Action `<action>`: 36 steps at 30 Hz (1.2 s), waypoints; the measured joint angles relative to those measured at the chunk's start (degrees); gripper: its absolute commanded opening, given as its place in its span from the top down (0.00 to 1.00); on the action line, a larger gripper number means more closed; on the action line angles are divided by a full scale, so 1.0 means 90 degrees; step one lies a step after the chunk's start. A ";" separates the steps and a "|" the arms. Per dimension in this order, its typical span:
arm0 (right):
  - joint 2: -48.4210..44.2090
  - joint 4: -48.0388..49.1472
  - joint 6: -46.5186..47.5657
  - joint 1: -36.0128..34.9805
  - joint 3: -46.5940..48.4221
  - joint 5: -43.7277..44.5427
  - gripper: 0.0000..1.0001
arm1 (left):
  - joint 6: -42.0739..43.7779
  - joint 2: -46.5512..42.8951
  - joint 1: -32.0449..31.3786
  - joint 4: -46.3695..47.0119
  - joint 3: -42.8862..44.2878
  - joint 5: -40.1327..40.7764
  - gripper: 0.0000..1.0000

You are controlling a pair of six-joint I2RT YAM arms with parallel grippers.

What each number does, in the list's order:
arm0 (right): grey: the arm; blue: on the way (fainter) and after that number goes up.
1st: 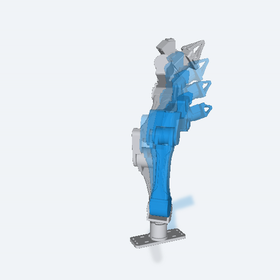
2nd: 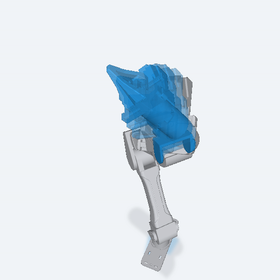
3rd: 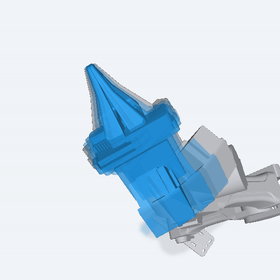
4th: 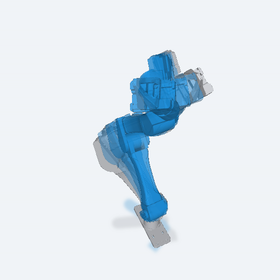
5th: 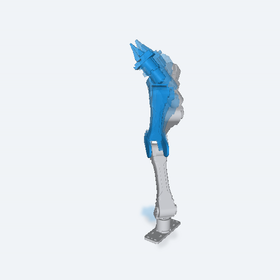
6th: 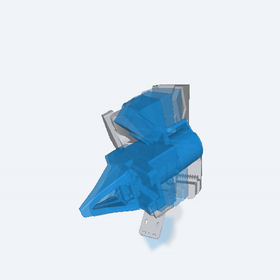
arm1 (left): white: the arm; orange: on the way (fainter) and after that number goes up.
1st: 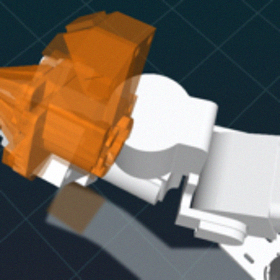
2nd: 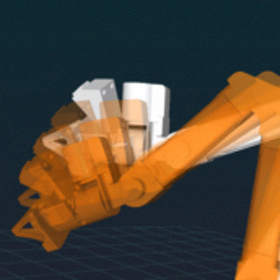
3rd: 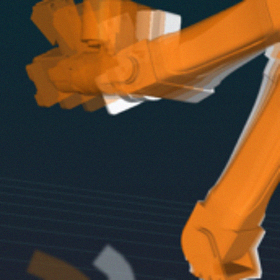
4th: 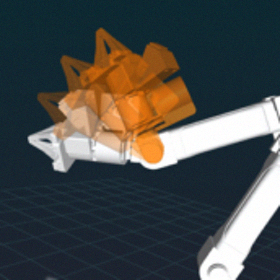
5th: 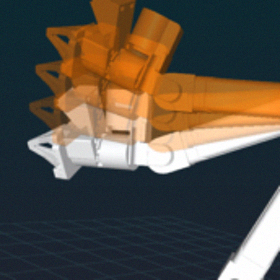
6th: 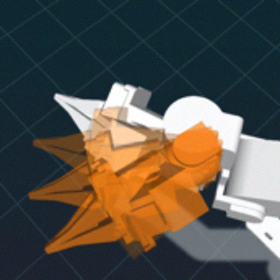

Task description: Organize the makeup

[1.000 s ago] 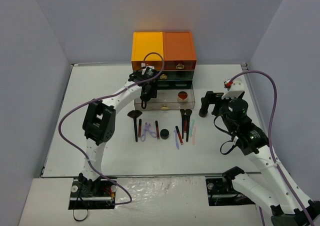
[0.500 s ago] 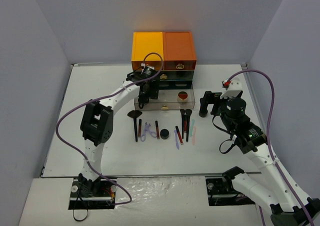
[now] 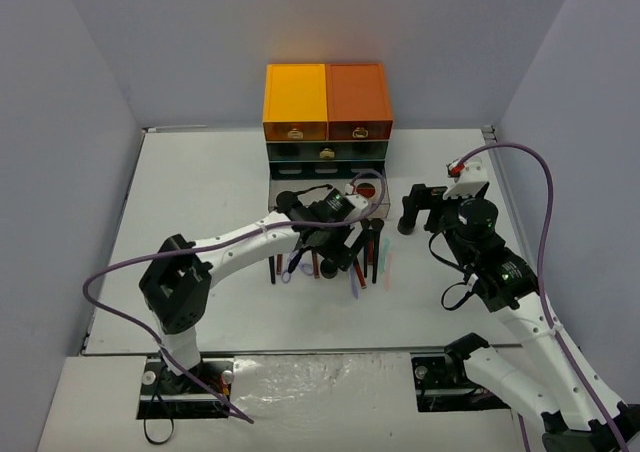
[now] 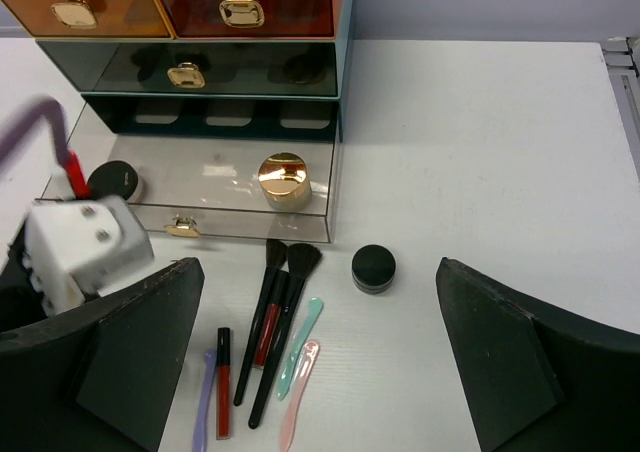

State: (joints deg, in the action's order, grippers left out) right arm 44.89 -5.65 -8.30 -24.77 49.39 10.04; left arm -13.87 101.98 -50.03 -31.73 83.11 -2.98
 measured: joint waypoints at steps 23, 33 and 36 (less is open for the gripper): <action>0.0121 0.0020 0.0049 0.0000 -0.0025 -0.0002 0.00 | -0.0086 0.1002 -0.0103 0.0088 -0.0243 -0.0238 0.46; 0.0126 0.0031 0.0042 0.0000 -0.0027 -0.0002 0.00 | -0.0196 0.1023 -0.0144 -0.0002 -0.0116 -0.0152 0.77; 0.0126 0.0032 0.0042 0.0000 -0.0027 -0.0002 0.00 | -0.0204 0.1073 -0.0144 -0.0198 0.0177 -0.0050 0.77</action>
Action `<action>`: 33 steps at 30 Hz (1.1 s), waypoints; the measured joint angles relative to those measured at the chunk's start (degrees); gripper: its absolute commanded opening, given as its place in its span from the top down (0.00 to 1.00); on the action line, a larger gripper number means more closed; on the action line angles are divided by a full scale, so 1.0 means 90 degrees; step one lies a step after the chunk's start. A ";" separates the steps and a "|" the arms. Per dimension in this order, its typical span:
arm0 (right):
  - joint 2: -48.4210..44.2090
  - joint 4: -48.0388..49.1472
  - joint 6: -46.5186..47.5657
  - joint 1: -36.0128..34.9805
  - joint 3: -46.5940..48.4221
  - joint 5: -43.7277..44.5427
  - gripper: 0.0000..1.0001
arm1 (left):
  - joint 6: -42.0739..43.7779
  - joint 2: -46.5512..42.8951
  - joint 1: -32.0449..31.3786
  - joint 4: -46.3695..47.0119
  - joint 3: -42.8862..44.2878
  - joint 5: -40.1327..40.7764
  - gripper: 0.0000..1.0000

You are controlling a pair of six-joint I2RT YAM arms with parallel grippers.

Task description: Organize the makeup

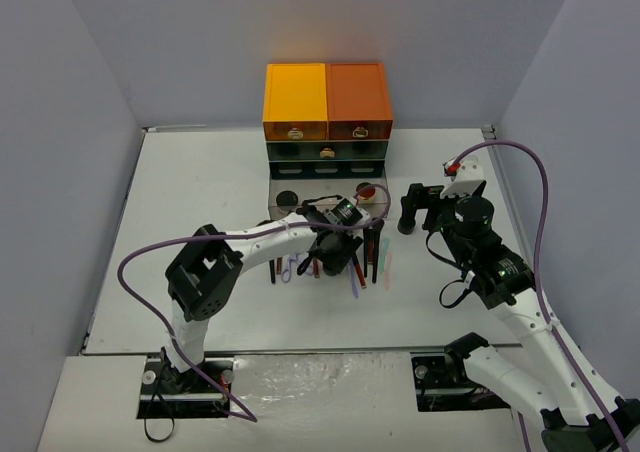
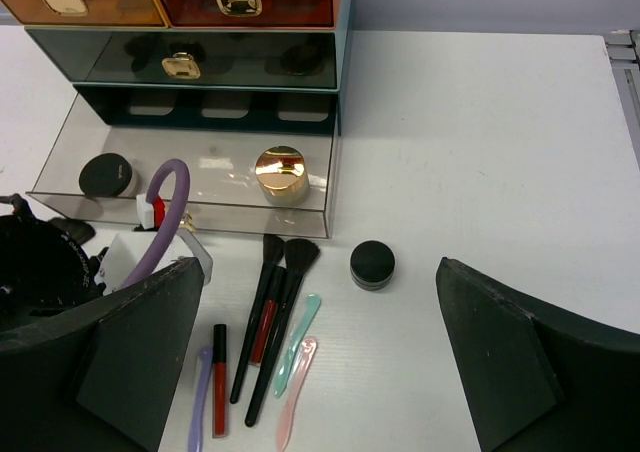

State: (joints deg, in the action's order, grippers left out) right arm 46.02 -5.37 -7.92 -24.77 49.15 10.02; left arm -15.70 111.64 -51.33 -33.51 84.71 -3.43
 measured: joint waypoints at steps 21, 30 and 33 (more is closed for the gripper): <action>0.0000 0.0029 -0.0022 0.0000 0.0000 0.0000 0.00 | -0.0443 0.1208 0.2056 -0.0591 0.3150 0.0835 0.67; -0.0002 0.0039 -0.0068 0.0000 -0.0002 0.0003 0.00 | -0.0269 0.1974 0.2050 -0.0616 0.3242 0.0565 0.39; 0.0027 0.0037 -0.0168 0.0000 -0.0010 0.0026 0.00 | -0.0226 0.1959 0.2052 -0.0602 0.3242 0.0573 0.24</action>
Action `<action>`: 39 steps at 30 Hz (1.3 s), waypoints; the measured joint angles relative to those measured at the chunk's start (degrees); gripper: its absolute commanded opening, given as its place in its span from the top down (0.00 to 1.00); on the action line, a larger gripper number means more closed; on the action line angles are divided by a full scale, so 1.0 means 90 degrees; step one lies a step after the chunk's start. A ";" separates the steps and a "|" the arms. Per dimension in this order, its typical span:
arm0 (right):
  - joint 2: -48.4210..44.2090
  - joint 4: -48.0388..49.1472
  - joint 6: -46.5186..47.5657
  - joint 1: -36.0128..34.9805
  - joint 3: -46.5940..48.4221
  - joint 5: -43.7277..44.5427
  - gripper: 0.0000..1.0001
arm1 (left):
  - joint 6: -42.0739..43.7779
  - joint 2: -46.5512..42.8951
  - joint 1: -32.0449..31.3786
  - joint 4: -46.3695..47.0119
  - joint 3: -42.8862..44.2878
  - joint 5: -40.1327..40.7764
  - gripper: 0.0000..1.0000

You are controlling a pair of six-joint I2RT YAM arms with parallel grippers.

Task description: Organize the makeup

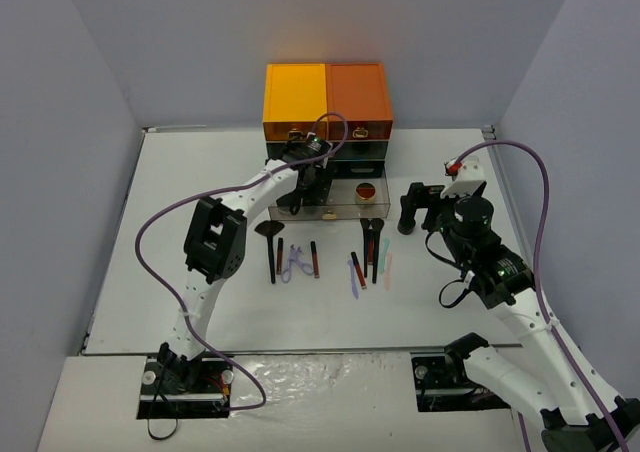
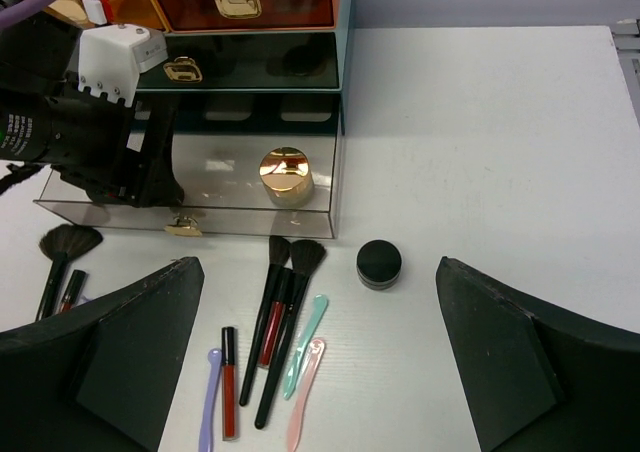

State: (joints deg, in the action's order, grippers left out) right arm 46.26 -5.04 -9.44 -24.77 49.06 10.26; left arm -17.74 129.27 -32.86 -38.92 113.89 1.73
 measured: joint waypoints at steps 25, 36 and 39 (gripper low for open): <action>0.3485 -0.0206 -0.1617 0.0734 0.0131 0.0308 0.06 | 0.0135 -0.4742 0.0492 0.0012 -0.2473 0.0489 0.03; 0.4868 0.0532 -0.1810 0.1039 0.0216 -0.0002 0.20 | 0.0282 -0.6315 0.1588 0.0058 -0.5281 0.1270 0.03; 0.5024 0.0781 -0.1781 0.1110 0.0214 -0.0069 0.24 | 0.0330 -0.6712 0.1588 0.0202 -0.5691 0.1476 0.03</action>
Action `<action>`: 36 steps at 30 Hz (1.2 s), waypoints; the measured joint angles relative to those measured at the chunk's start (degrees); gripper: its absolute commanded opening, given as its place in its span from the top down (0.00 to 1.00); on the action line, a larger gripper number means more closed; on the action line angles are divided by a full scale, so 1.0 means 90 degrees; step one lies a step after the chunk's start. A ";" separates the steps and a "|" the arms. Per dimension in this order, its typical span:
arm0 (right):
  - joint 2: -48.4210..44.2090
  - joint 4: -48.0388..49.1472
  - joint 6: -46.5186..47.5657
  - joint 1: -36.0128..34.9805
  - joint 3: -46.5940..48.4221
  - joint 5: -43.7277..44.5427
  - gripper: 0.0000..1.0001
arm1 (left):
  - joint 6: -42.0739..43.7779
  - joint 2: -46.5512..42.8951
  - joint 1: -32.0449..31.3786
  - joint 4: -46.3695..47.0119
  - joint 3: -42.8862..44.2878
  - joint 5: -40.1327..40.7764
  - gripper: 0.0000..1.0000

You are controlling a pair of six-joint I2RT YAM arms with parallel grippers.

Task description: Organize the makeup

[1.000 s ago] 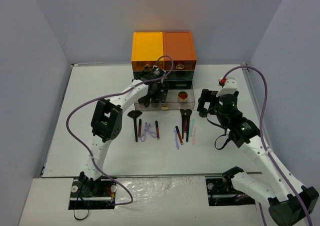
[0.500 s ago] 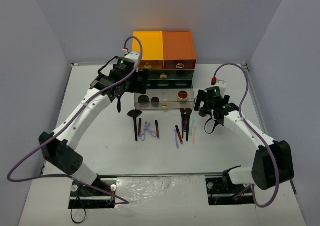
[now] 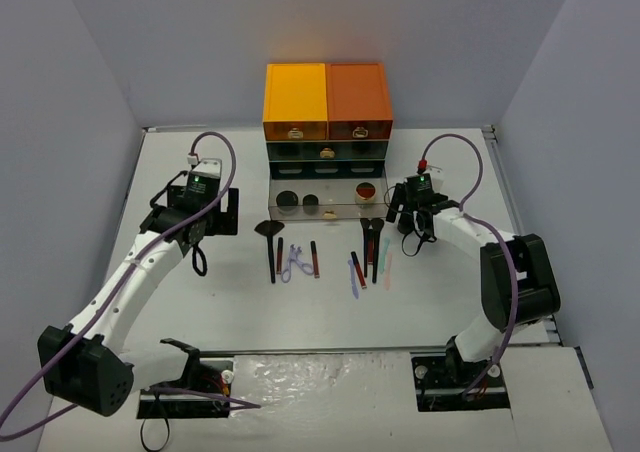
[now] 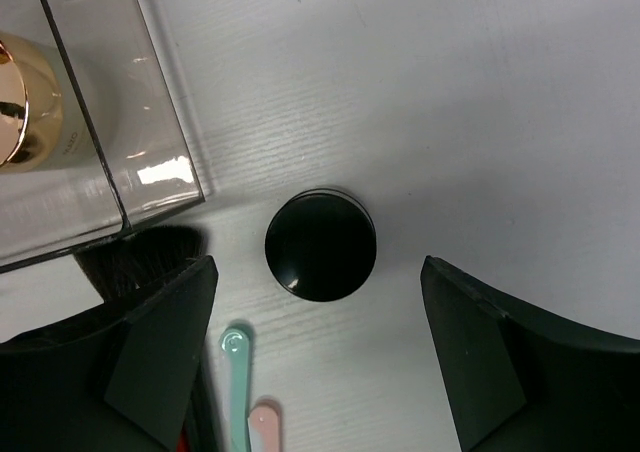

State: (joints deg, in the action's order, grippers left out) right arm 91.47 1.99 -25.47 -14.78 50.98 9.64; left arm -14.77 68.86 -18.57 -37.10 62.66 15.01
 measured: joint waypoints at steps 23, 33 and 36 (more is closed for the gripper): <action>0.0134 0.0338 0.0766 0.0130 -0.0029 0.0042 0.97 | 0.0100 -0.0223 0.0001 0.0736 -0.0696 0.0536 0.03; -0.0203 0.0137 0.1390 -0.1435 0.1631 0.0058 0.97 | 0.0097 0.0077 0.0001 0.0735 -0.0693 0.0596 0.03; 0.0306 0.0262 0.1461 -0.1623 0.2168 0.0018 0.97 | 0.0097 0.0075 0.0001 0.0737 -0.0693 0.0667 0.03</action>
State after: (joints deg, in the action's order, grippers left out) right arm 94.23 4.35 -12.32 -29.39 70.50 9.79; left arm -13.89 69.54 -18.57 -30.47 56.42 21.02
